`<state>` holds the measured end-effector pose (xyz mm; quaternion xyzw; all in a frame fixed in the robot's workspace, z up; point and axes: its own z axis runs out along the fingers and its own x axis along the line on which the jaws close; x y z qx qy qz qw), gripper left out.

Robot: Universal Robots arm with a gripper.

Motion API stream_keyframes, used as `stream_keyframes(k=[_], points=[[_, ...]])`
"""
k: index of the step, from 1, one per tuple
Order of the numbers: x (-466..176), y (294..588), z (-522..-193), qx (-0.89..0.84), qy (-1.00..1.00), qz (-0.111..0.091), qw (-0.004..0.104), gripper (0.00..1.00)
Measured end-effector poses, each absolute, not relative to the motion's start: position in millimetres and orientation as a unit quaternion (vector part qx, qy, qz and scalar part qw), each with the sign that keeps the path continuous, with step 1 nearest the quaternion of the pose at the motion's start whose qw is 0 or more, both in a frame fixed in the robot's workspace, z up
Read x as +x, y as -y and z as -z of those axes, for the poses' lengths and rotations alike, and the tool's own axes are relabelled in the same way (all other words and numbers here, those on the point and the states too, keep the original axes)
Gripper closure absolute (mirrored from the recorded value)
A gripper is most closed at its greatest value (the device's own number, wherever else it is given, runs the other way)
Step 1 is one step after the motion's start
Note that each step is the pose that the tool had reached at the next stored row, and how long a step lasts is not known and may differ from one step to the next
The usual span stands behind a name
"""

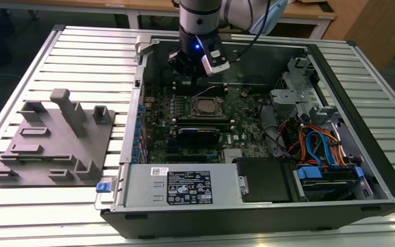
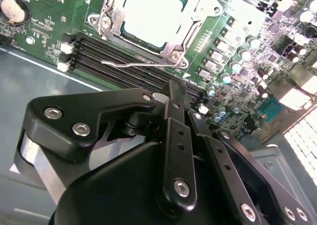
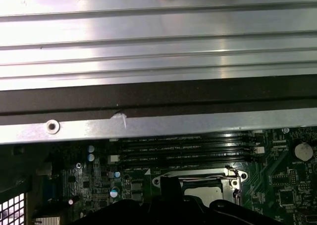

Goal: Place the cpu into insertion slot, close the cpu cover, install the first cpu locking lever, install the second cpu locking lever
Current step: 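Install the first cpu locking lever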

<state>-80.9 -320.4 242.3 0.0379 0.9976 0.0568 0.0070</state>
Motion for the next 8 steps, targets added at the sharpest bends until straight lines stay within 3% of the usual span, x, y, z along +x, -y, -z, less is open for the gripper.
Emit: stream_keyframes(k=[8], points=[[-76.9, 320.4, -240.4, 0.039, -0.998, -0.057, 0.007, 0.9]])
